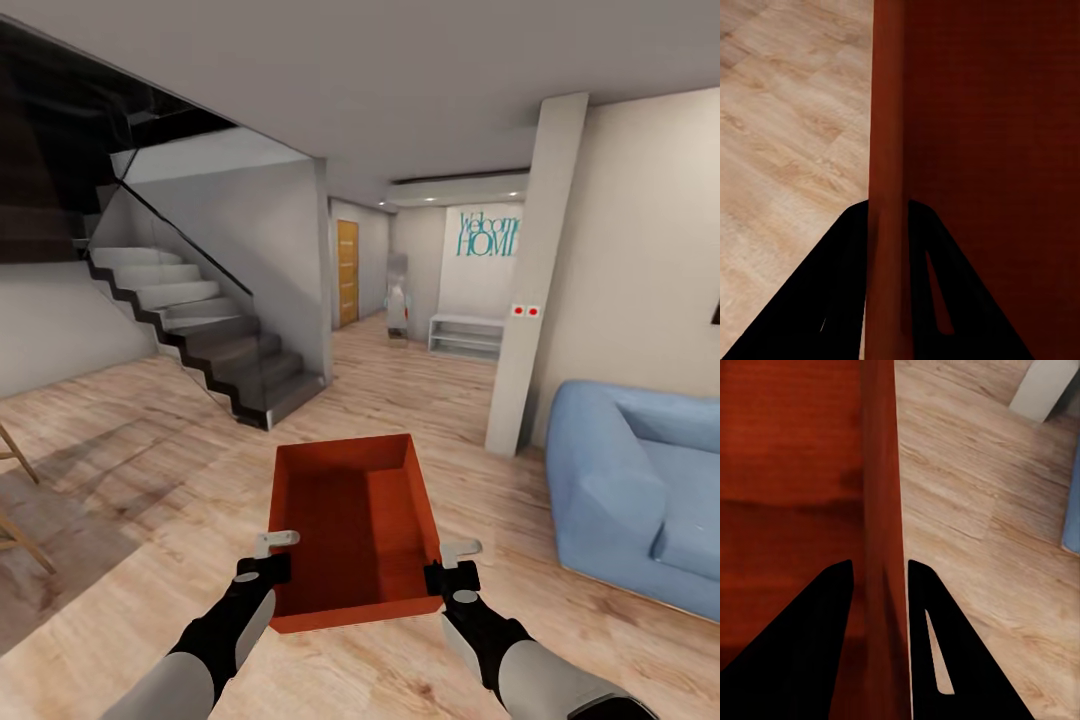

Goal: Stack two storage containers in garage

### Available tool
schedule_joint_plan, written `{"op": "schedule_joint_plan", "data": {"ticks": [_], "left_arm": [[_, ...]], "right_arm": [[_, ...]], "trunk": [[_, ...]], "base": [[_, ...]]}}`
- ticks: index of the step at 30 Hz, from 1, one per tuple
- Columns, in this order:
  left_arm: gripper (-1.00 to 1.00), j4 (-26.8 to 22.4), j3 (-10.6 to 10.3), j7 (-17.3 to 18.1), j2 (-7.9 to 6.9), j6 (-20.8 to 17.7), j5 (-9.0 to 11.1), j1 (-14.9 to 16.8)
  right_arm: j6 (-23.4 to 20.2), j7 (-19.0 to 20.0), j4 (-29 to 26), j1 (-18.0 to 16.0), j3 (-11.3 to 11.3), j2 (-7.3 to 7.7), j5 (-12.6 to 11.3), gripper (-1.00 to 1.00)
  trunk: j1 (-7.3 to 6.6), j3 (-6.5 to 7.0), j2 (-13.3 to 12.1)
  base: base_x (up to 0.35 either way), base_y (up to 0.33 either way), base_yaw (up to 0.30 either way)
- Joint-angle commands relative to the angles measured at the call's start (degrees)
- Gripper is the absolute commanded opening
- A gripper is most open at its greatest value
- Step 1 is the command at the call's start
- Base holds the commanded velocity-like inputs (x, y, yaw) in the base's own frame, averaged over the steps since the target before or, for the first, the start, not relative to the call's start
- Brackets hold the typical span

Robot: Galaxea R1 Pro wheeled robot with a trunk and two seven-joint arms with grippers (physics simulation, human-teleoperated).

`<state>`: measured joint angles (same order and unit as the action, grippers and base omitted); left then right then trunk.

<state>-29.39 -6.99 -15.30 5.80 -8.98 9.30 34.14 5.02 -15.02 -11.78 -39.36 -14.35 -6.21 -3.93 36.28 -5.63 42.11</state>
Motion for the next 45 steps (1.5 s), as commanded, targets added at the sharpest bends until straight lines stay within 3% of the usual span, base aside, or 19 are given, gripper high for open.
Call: {"op": "schedule_joint_plan", "data": {"ticks": [1, 45], "left_arm": [[-1.0, -0.86, 0.75, -0.78, 0.53, -0.53, 0.45, 0.05], [-1.0, -0.84, 0.75, -0.78, 0.53, -0.77, 0.46, 0.05]], "right_arm": [[0.4, -0.02, 0.18, -0.02, 0.64, -3.79, -0.71, -1.0], [0.52, -0.16, 0.18, -0.02, 0.65, -3.79, -0.81, -1.0]], "trunk": [[0.05, -0.1, 0.07], [0.05, -0.1, 0.07]], "base": [[0.323, 0.0, -0.003], [0.323, 0.0, 0.0]]}}
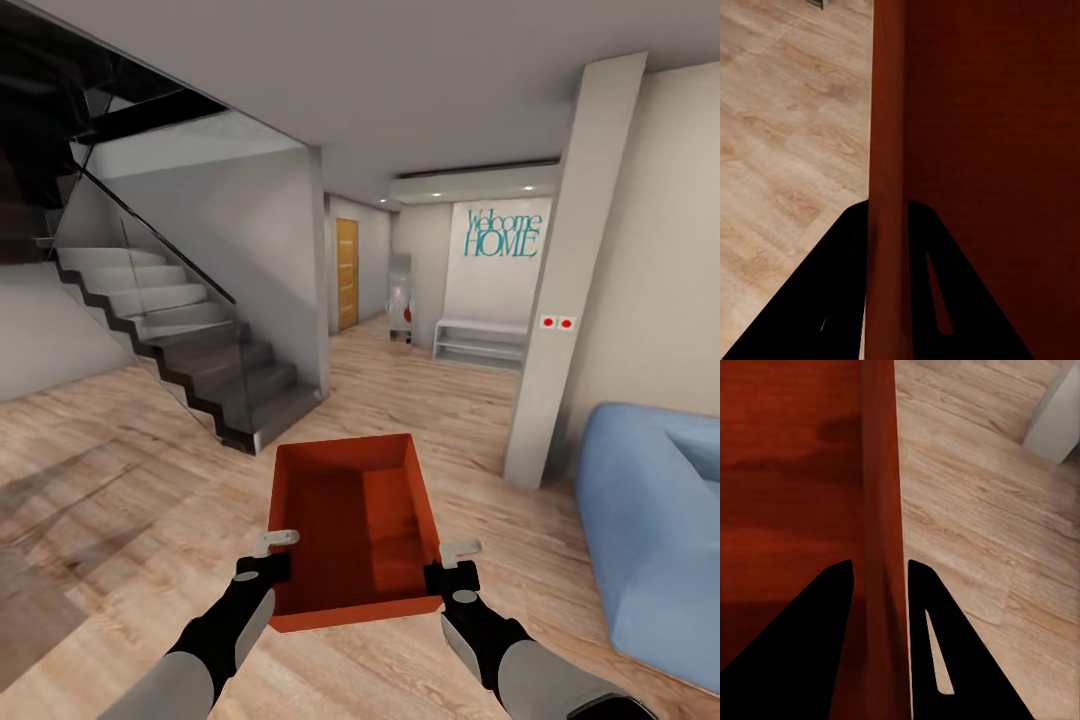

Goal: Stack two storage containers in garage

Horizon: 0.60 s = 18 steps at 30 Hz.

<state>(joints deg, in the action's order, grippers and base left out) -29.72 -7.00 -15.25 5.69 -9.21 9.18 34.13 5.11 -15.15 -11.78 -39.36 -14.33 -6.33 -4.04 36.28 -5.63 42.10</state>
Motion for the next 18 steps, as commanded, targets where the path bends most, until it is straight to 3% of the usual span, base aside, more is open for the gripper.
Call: {"op": "schedule_joint_plan", "data": {"ticks": [1, 9, 18], "left_arm": [[-1.0, -0.52, 0.76, -0.84, 0.64, -0.55, 0.58, 0.06], [-1.0, -0.52, 0.76, -0.84, 0.64, -0.55, 0.58, 0.06], [-1.0, -0.52, 0.76, -0.84, 0.58, -0.53, 0.58, 0.07]], "right_arm": [[0.43, -0.02, 0.18, -0.01, 0.63, -3.67, -0.7, -1.0], [0.34, -0.09, 0.18, -0.01, 0.62, -3.67, -0.75, -1.0], [0.43, -0.41, 0.18, -0.01, 0.62, -3.67, -0.66, -1.0]], "trunk": [[0.05, -0.09, 0.07], [0.05, -0.09, 0.07], [0.05, -0.09, 0.07]], "base": [[0.323, 0.0, 0.0], [0.323, 0.0, -0.016], [0.323, 0.0, -0.211]]}}
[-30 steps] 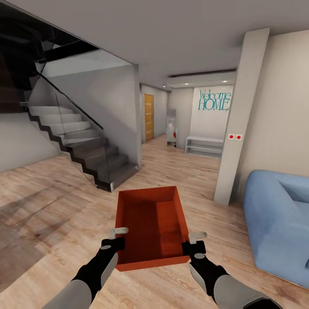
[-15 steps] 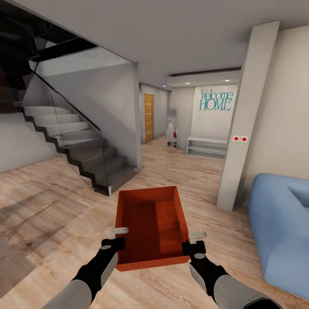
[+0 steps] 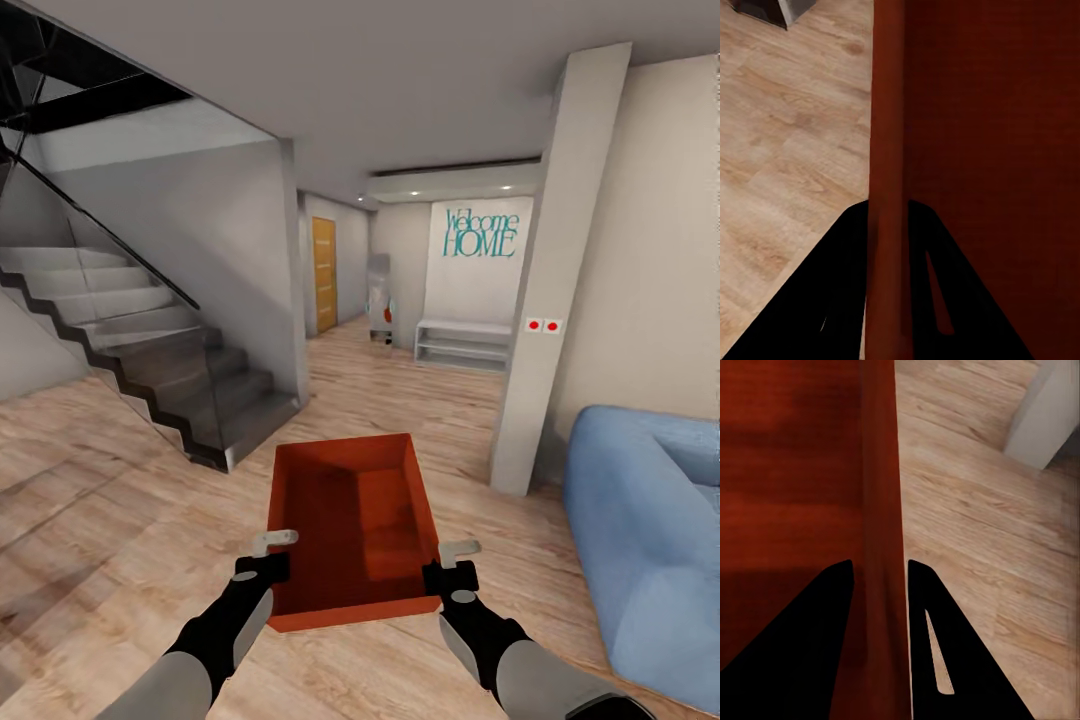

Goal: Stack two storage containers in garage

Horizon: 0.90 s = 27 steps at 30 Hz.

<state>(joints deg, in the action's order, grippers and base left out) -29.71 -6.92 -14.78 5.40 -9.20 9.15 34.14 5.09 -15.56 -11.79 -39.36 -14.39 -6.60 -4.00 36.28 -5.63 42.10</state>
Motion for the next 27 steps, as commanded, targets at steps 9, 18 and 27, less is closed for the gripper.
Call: {"op": "schedule_joint_plan", "data": {"ticks": [9, 18, 27], "left_arm": [[-1.0, -0.53, 0.68, -1.23, 0.85, -0.47, 2.15, 0.06], [-1.0, -0.53, 0.61, -1.13, 0.84, -0.38, 3.23, 0.05], [-1.0, -0.46, 0.64, -1.12, 0.85, -0.38, 3.24, 0.05]], "right_arm": [[0.58, 0.0, 0.19, -0.02, 0.72, -3.39, -0.86, -1.0], [0.62, -0.08, 0.19, -0.02, 0.75, -3.39, -0.94, -1.0], [0.56, -0.07, 0.19, -0.02, 0.69, -3.39, -1.04, -1.0]], "trunk": [[0.05, -0.09, 0.07], [0.05, -0.09, 0.07], [0.05, -0.09, 0.07]], "base": [[0.323, 0.0, -0.027], [0.323, 0.0, -0.001], [0.323, 0.0, 0.0]]}}
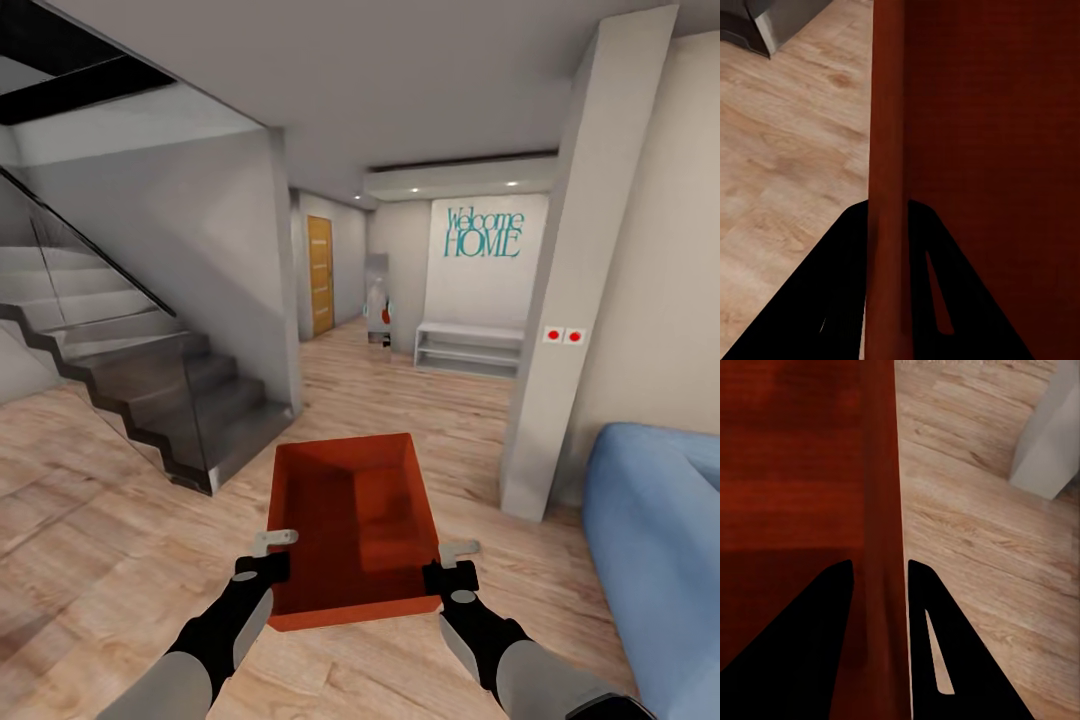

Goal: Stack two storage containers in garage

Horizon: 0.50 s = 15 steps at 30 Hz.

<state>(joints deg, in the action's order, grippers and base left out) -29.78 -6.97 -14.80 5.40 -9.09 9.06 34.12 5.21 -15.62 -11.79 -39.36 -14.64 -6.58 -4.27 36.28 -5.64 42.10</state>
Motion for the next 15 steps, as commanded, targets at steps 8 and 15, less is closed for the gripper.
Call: {"op": "schedule_joint_plan", "data": {"ticks": [8, 15], "left_arm": [[-1.0, -0.37, 0.66, -1.11, 0.84, -0.49, 3.33, 0.07], [-1.0, -0.37, 0.69, -1.13, 0.84, -0.49, 3.33, 0.08]], "right_arm": [[0.33, -0.02, 0.19, -0.02, 0.93, -3.42, -0.82, -1.0], [0.32, -0.02, 0.19, -0.02, 0.93, -3.42, -0.83, -1.0]], "trunk": [[0.05, -0.09, 0.07], [0.05, -0.09, 0.07]], "base": [[0.323, 0.0, -0.123], [0.323, 0.0, -0.281]]}}
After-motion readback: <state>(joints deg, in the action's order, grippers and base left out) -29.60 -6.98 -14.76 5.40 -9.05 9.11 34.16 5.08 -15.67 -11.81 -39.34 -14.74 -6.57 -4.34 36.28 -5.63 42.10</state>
